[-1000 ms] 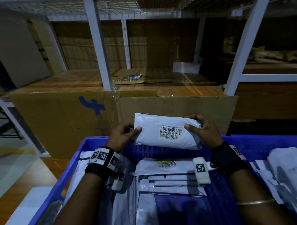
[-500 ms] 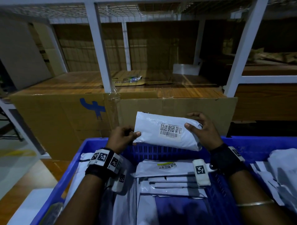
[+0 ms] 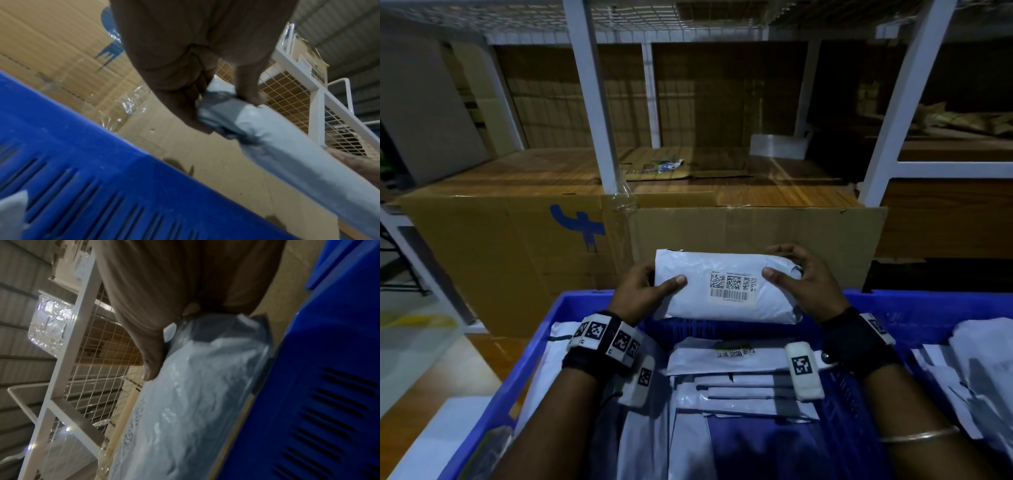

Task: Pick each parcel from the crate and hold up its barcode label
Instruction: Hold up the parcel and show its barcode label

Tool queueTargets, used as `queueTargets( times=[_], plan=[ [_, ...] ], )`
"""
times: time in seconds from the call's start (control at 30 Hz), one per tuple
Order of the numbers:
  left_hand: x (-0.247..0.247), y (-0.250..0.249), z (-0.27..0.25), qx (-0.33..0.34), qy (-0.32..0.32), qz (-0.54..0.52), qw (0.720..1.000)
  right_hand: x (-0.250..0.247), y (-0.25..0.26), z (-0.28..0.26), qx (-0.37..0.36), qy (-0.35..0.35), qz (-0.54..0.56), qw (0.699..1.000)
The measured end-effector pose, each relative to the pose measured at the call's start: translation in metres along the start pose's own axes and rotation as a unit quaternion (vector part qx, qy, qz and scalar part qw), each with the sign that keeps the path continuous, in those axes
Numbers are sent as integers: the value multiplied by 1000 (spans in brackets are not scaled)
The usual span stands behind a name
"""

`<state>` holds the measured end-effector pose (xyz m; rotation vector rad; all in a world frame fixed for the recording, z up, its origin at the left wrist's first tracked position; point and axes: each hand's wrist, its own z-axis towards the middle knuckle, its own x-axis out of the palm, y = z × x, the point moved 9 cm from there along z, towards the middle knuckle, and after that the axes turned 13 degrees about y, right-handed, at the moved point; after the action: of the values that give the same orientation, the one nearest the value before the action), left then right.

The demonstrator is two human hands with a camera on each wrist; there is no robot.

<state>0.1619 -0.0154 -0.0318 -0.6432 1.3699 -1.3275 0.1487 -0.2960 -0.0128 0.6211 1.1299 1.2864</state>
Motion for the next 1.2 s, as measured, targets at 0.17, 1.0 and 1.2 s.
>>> queueTargets(
  times=[0.17, 1.0, 1.2],
  plan=[
    [-18, 5, -1, 10, -63, -33, 997, 3, -6, -1, 50, -2, 100, 994],
    [-45, 15, -5, 10, -144, -71, 987, 13, -11, -8, 111, 87, 17, 990],
    [-49, 17, -7, -7, -147, -64, 987, 12, -18, -8, 118, 88, 45, 988]
  ],
)
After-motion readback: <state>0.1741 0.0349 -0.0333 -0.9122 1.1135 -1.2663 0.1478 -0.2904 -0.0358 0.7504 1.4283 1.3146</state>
